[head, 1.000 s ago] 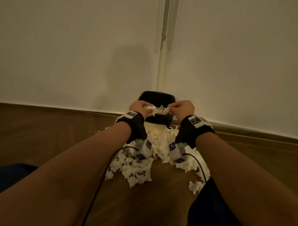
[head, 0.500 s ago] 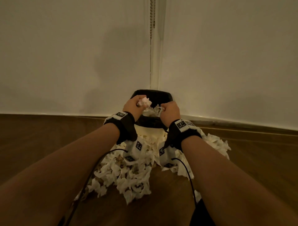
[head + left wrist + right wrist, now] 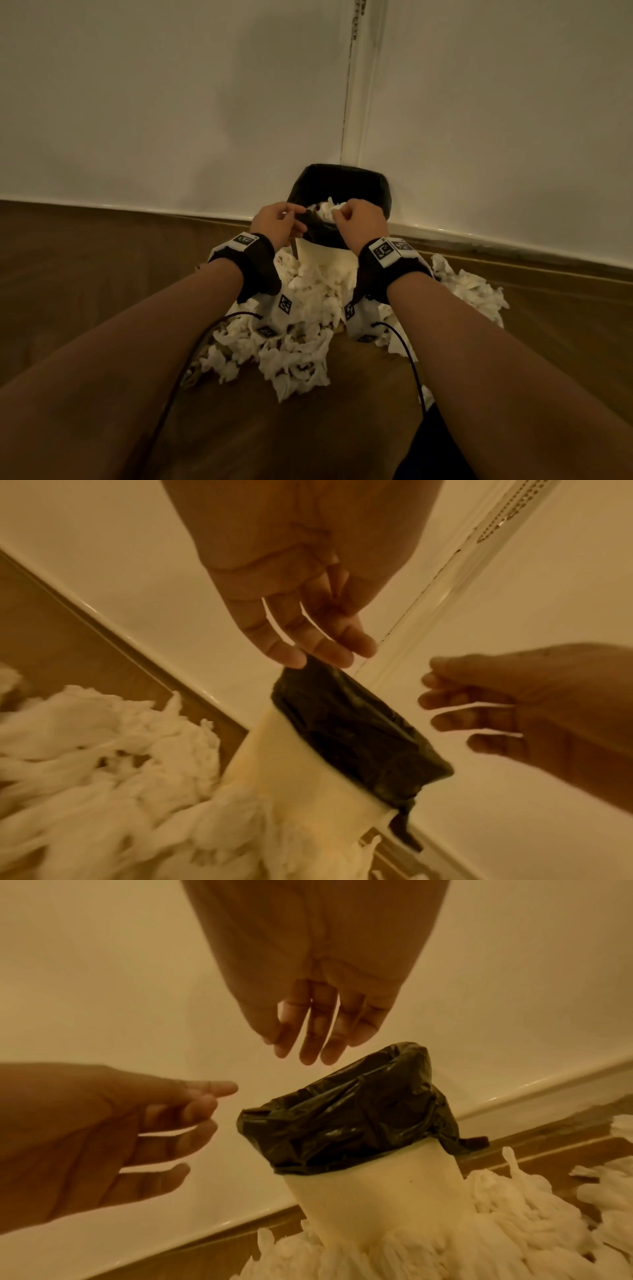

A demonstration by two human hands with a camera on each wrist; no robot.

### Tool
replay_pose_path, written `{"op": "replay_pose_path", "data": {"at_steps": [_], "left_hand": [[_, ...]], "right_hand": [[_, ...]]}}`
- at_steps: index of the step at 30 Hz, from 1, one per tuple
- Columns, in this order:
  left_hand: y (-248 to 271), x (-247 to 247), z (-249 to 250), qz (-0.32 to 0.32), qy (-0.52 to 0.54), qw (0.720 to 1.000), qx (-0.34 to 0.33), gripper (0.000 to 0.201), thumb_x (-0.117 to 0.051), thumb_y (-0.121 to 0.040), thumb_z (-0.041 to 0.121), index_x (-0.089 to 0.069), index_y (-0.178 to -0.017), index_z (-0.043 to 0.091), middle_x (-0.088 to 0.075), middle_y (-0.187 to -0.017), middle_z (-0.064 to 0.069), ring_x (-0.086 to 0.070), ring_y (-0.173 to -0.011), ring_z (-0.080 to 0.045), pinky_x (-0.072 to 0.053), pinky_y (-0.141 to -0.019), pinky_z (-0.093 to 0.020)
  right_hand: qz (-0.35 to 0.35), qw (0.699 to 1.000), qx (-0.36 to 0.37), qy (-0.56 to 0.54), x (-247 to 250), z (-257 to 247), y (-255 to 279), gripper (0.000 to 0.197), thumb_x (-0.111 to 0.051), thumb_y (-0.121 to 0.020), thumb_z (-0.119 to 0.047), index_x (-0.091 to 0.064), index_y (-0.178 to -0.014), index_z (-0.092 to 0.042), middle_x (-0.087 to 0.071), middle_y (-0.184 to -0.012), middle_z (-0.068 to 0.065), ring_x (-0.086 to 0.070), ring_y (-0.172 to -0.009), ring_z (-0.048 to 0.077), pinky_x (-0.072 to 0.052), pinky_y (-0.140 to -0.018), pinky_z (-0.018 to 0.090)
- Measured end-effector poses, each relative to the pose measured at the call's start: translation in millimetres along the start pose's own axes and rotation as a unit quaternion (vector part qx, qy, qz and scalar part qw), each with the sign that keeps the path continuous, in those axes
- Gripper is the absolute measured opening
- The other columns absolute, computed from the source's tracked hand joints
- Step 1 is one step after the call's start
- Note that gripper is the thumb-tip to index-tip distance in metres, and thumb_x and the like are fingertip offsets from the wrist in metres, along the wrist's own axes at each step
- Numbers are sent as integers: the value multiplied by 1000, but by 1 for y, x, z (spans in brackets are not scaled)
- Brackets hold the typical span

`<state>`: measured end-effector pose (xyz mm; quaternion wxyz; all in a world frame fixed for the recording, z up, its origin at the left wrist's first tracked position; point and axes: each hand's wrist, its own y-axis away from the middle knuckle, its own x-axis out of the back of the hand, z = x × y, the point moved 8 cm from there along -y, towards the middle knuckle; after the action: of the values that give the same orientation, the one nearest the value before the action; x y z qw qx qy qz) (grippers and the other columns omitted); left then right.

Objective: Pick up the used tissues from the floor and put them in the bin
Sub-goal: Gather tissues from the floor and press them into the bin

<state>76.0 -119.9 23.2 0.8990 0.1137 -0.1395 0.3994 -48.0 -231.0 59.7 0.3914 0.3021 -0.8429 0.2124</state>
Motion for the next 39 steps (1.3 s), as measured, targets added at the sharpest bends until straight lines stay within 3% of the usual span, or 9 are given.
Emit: {"op": "replay_pose_path", "data": {"at_steps": [4, 9, 12, 14, 16, 21, 25, 32, 39], "left_hand": [[19, 22, -42, 11, -69, 997, 38, 29, -36, -95, 8, -63, -99, 17, -67, -72, 2, -61, -61, -8, -44, -47, -15], [45, 49, -101, -7, -164, 983, 88, 27, -39, -94, 8, -62, -103, 19, -69, -89, -5, -65, -78, -17, -53, -67, -30], [59, 65, -132, -4, -254, 962, 99, 22, -46, -94, 15, -63, -106, 22, -65, -98, -4, -61, -80, -21, -54, -70, -33], [68, 75, -152, -5, -295, 950, 104, 23, -46, -94, 17, -60, -111, 22, -63, -106, -5, -58, -80, -19, -50, -67, -29], [79, 82, -171, -11, -338, 935, 111, 28, -49, -92, 20, -56, -119, 21, -59, -116, -4, -57, -94, -20, -48, -76, -30], [110, 75, -207, -73, -488, 864, 99, 36, -51, -90, 31, -48, -125, 33, -41, -132, -2, -43, -119, -24, -42, -97, -42], [118, 57, -210, -76, -556, 828, 6, 46, -55, -86, 37, -40, -129, 37, -23, -146, -4, -33, -128, -28, -35, -101, -41], [95, 31, -231, -141, -539, 830, 27, 67, -63, -76, 54, -32, -135, 44, -5, -153, 1, -18, -137, -32, -29, -107, -49], [84, 13, -232, -171, -516, 838, 51, 38, -59, -86, 14, -50, -122, 19, -29, -134, -9, -37, -120, -32, -45, -90, -39]], "right_hand": [[-33, 999, 28, 25, -13, -10, 9, 35, -53, -93, -30, -37, -62, -25, -49, -69, -1, -50, -73, 18, -42, -70, 31], [-83, 994, 47, 50, -37, -23, 15, 35, -54, -92, -28, -35, -62, -26, -42, -63, -6, -49, -74, 18, -39, -67, 30], [-156, 985, 44, 52, -65, -31, 22, 27, -56, -89, -34, -44, -67, -25, -50, -71, -6, -54, -80, 19, -39, -67, 28], [-218, 973, 51, 64, -91, -38, 32, 20, -59, -87, -40, -54, -81, -21, -62, -95, -2, -58, -94, 22, -42, -72, 29], [-257, 961, 65, 81, -116, -49, 40, 26, -60, -86, -44, -58, -97, -20, -61, -113, 3, -57, -103, 22, -41, -74, 28], [-303, 944, 83, 106, -173, -73, 56, 35, -57, -91, -35, -58, -120, -16, -57, -124, 9, -54, -112, 25, -40, -81, 27], [-313, 943, 52, 98, -203, -70, 64, 27, -53, -92, -26, -59, -115, -13, -58, -120, 11, -57, -106, 28, -46, -82, 31], [-287, 952, 26, 107, -215, -53, 56, 26, -51, -93, -24, -62, -111, -10, -62, -114, 12, -60, -100, 28, -49, -80, 33], [-257, 956, 9, 143, -215, -30, 53, 23, -47, -94, -16, -64, -109, -10, -63, -114, 11, -60, -102, 27, -48, -80, 30]]}}
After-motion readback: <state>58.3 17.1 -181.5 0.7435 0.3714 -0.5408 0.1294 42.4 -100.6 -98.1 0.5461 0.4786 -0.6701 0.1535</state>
